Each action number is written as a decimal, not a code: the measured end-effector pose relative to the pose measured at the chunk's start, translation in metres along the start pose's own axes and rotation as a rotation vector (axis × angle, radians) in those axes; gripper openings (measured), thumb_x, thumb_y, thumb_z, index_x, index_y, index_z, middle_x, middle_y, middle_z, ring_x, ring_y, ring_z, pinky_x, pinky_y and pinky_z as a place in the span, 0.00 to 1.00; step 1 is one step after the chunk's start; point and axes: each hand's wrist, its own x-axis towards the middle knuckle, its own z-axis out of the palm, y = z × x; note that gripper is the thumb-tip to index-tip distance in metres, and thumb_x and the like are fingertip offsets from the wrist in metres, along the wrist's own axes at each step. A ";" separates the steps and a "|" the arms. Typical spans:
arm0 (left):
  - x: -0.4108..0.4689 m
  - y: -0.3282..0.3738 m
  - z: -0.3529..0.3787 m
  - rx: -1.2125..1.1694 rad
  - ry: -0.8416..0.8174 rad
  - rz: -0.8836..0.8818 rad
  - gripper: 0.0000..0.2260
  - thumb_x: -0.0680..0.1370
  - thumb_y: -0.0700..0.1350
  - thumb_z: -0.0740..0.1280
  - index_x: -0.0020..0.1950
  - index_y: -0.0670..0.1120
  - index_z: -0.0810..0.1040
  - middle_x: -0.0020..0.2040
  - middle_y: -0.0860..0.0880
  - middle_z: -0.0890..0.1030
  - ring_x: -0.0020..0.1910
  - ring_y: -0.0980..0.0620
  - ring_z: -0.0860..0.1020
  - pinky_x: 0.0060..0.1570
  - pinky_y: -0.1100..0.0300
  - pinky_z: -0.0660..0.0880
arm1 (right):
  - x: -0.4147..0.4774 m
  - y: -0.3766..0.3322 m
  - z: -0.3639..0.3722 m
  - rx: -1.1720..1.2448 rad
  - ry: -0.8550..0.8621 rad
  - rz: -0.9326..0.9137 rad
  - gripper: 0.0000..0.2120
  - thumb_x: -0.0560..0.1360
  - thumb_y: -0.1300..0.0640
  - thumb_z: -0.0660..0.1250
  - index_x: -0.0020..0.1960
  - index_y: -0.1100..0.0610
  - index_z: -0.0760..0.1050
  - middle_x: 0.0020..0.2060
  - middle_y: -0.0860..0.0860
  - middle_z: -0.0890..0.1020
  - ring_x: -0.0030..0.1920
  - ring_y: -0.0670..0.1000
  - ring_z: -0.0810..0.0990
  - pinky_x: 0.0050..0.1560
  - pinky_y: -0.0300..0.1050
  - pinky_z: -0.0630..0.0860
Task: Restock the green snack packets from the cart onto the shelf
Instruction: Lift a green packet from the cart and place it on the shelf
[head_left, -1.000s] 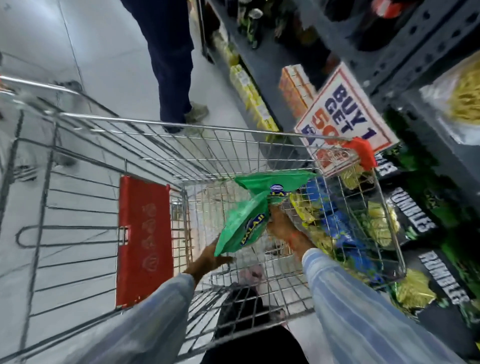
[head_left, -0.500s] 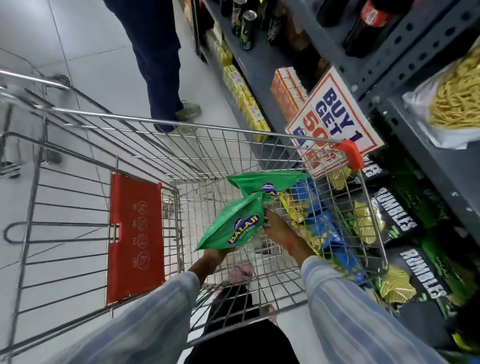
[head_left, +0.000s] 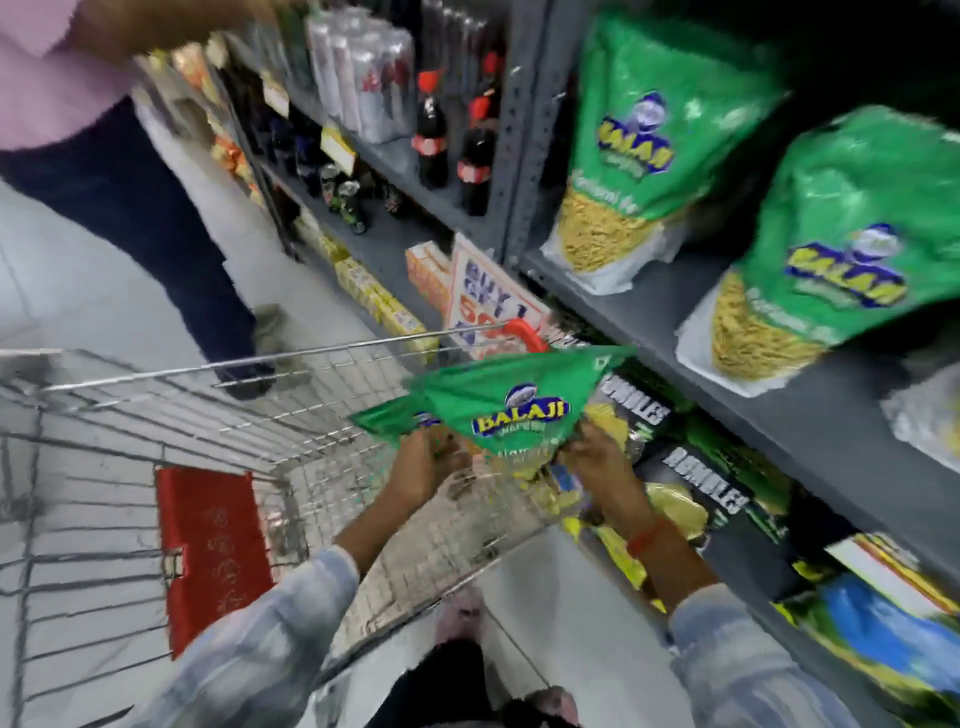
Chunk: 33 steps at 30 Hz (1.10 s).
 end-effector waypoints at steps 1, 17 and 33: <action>0.000 0.018 0.002 -0.029 0.004 0.071 0.09 0.69 0.48 0.73 0.47 0.49 0.80 0.44 0.42 0.82 0.52 0.38 0.78 0.51 0.52 0.72 | -0.008 -0.009 -0.016 0.009 0.058 -0.010 0.21 0.72 0.74 0.59 0.57 0.54 0.74 0.35 0.46 0.83 0.35 0.38 0.77 0.40 0.37 0.76; -0.035 0.230 0.188 -0.047 -0.316 0.502 0.21 0.63 0.58 0.74 0.51 0.48 0.80 0.49 0.46 0.86 0.47 0.51 0.83 0.50 0.49 0.80 | -0.141 -0.032 -0.244 0.249 0.600 -0.159 0.19 0.75 0.73 0.55 0.64 0.64 0.69 0.53 0.56 0.78 0.49 0.53 0.77 0.44 0.31 0.78; -0.025 0.238 0.286 -0.032 -0.481 0.512 0.26 0.74 0.42 0.69 0.69 0.41 0.67 0.68 0.42 0.73 0.68 0.46 0.71 0.67 0.48 0.70 | -0.128 0.035 -0.263 0.345 1.146 -0.173 0.22 0.76 0.71 0.53 0.69 0.62 0.63 0.66 0.60 0.71 0.66 0.58 0.70 0.67 0.55 0.69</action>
